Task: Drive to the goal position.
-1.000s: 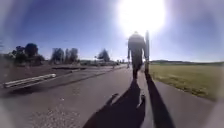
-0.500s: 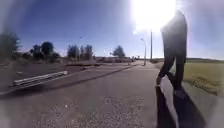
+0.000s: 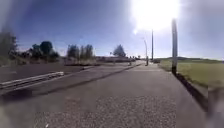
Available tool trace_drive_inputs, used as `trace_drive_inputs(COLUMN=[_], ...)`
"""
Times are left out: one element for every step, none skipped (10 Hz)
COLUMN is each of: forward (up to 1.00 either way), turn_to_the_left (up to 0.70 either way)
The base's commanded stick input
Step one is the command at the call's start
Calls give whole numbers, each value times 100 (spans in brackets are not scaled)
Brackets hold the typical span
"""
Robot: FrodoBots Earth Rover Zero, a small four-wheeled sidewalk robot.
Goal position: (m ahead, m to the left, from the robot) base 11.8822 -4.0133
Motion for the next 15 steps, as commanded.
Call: trace_drive_inputs(forward=[100,100,100,100,100,100,100,100,0,0,0,0,0,0,0], turn_to_the_left=[-21,-38,-40,-40,-40,-40,-30,-11,0,0,0,0,0,0,0])
